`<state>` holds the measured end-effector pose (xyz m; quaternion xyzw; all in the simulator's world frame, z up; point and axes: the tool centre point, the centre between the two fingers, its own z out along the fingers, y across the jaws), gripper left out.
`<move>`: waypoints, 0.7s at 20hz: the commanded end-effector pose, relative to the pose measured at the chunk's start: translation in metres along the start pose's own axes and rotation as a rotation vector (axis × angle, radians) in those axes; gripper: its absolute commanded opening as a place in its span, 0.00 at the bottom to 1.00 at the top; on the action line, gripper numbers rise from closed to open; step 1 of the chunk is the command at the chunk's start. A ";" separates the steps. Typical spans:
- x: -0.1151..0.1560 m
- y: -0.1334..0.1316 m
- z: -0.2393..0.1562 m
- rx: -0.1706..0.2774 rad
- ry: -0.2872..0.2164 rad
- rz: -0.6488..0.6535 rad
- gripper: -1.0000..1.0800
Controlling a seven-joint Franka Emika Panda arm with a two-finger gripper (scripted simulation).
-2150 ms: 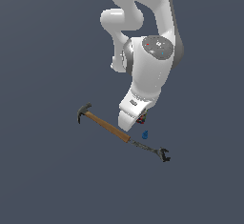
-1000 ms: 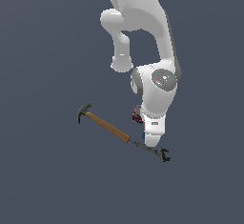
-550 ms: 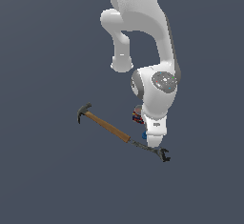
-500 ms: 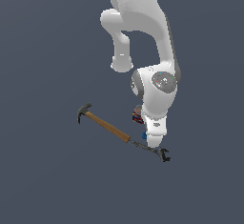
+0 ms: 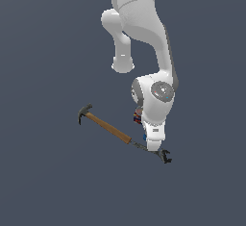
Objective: Pick up a designated object from a clutter of objects.
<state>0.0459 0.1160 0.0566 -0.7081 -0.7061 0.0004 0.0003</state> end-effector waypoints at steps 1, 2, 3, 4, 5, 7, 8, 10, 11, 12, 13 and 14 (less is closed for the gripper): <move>0.000 0.000 0.009 -0.001 0.000 -0.001 0.96; 0.000 0.000 0.012 -0.001 0.000 -0.001 0.96; 0.000 0.001 0.013 -0.001 0.000 -0.001 0.96; 0.000 0.001 0.014 -0.001 0.000 -0.001 0.96; 0.000 0.001 0.014 -0.001 0.000 -0.001 0.96; 0.000 0.001 0.014 -0.001 0.000 -0.001 0.00; 0.000 0.001 0.014 -0.001 0.000 -0.001 0.00; 0.000 0.001 0.014 -0.001 0.000 -0.001 0.00; 0.000 0.001 0.014 -0.001 0.000 -0.001 0.00; 0.000 0.001 0.014 -0.001 0.000 -0.001 0.00; 0.000 0.001 0.014 -0.001 0.000 -0.001 0.00; 0.000 0.001 0.014 -0.001 0.000 -0.001 0.00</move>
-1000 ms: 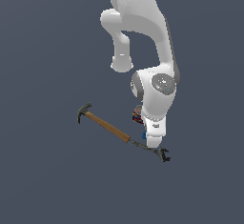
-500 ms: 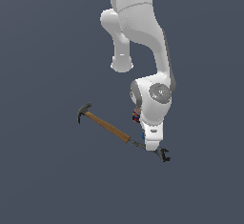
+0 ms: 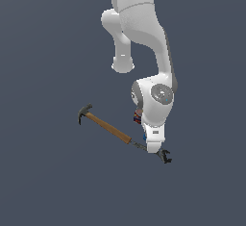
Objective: Pick up a designated object from a clutter of objects.
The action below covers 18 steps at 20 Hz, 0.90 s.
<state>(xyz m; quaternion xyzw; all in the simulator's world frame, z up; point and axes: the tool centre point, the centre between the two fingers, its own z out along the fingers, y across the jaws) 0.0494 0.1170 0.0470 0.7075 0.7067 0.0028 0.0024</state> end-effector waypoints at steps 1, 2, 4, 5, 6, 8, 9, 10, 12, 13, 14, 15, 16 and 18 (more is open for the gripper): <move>-0.001 -0.003 0.005 0.008 -0.001 0.001 0.00; 0.000 0.000 0.000 0.000 0.000 0.000 0.00; 0.000 0.000 -0.001 0.000 0.000 0.000 0.00; 0.000 0.000 -0.003 0.000 0.000 0.000 0.00; -0.001 0.000 -0.005 0.000 0.000 0.000 0.00; -0.002 0.000 -0.011 0.000 0.000 0.000 0.00; -0.002 0.001 -0.015 0.000 0.000 0.000 0.00; -0.003 0.001 -0.020 0.000 0.000 0.000 0.00; -0.005 0.001 -0.031 0.001 0.000 -0.001 0.00; -0.006 0.001 -0.038 0.001 0.000 -0.001 0.00; -0.007 0.002 -0.045 0.001 -0.001 -0.001 0.00; -0.008 0.002 -0.053 0.001 -0.001 -0.001 0.00; -0.009 0.002 -0.061 0.001 0.000 -0.001 0.00; -0.012 0.003 -0.080 0.002 0.000 -0.001 0.00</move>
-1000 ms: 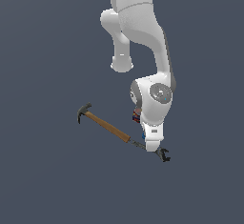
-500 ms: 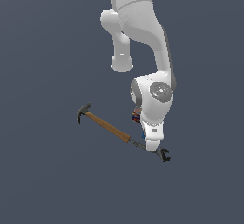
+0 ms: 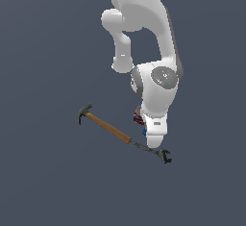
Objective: Pick up a designated object from a clutter of objects.
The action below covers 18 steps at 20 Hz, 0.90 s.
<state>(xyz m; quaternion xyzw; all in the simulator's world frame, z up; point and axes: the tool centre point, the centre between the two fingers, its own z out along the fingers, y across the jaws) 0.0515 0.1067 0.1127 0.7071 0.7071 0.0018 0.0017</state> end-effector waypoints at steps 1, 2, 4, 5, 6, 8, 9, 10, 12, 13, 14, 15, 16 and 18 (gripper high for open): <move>-0.004 0.001 -0.024 0.000 0.000 -0.001 0.00; -0.005 0.002 -0.035 0.000 0.000 -0.001 0.00; -0.009 0.003 -0.058 0.000 0.001 -0.001 0.00; -0.010 0.003 -0.069 0.001 0.001 -0.001 0.00; -0.012 0.004 -0.081 0.001 0.001 -0.001 0.00; -0.015 0.005 -0.105 0.001 0.002 -0.001 0.00; -0.017 0.006 -0.117 0.002 0.002 -0.002 0.00; -0.019 0.007 -0.129 0.002 0.002 -0.002 0.00; -0.022 0.008 -0.151 0.002 0.003 -0.002 0.00; -0.024 0.009 -0.162 0.003 0.003 -0.002 0.00; -0.026 0.010 -0.174 0.003 0.003 -0.002 0.00; -0.027 0.011 -0.184 0.003 0.003 -0.002 0.00; -0.029 0.011 -0.195 0.003 0.003 -0.002 0.00; -0.033 0.013 -0.217 0.004 0.003 -0.001 0.00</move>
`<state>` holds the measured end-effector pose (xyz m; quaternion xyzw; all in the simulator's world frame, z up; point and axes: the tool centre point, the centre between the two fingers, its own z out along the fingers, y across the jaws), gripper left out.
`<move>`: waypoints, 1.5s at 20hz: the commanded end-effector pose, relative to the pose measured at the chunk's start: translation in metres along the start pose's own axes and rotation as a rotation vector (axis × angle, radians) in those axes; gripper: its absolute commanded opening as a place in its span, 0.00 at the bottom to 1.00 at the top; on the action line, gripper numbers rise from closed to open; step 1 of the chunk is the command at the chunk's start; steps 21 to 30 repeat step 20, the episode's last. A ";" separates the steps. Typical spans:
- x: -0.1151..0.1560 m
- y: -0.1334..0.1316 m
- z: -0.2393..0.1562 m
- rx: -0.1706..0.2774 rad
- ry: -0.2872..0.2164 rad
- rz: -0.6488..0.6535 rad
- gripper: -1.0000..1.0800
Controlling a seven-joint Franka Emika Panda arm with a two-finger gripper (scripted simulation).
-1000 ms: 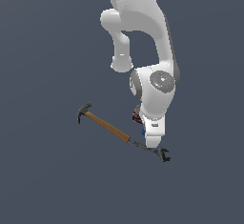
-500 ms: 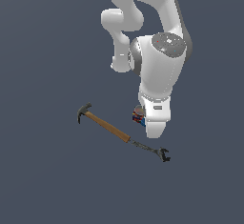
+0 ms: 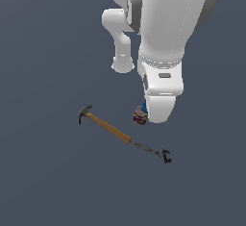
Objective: Pick up a designated object from a clutter of objects.
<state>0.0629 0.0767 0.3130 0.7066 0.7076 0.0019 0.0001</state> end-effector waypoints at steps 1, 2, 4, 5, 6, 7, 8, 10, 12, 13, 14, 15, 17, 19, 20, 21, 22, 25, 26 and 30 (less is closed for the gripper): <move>-0.004 0.002 -0.027 0.001 0.000 0.000 0.00; -0.006 0.002 -0.036 0.002 0.000 0.000 0.00; -0.009 0.004 -0.053 0.002 0.000 0.001 0.00; -0.010 0.005 -0.061 0.002 0.000 0.001 0.00; -0.011 0.006 -0.067 0.002 -0.001 0.001 0.00; -0.012 0.006 -0.074 0.002 -0.001 0.001 0.00; -0.013 0.007 -0.080 0.002 -0.001 0.002 0.00; -0.015 0.009 -0.090 0.002 -0.002 0.002 0.00; -0.016 0.010 -0.098 0.003 -0.002 0.003 0.00; -0.016 0.010 -0.101 0.003 -0.002 0.003 0.00; -0.017 0.011 -0.104 0.003 -0.002 0.003 0.00; -0.017 0.011 -0.106 0.003 -0.002 0.003 0.00; -0.018 0.012 -0.109 0.003 -0.002 0.003 0.00; -0.018 0.012 -0.111 0.003 -0.002 0.003 0.00; -0.018 0.012 -0.111 0.003 -0.002 0.003 0.00; -0.018 0.012 -0.111 0.003 -0.002 0.003 0.00; -0.018 0.012 -0.111 0.003 -0.002 0.003 0.00; -0.018 0.012 -0.111 0.003 -0.002 0.003 0.00; -0.018 0.012 -0.111 0.003 -0.002 0.003 0.00; -0.018 0.012 -0.111 0.003 -0.002 0.003 0.00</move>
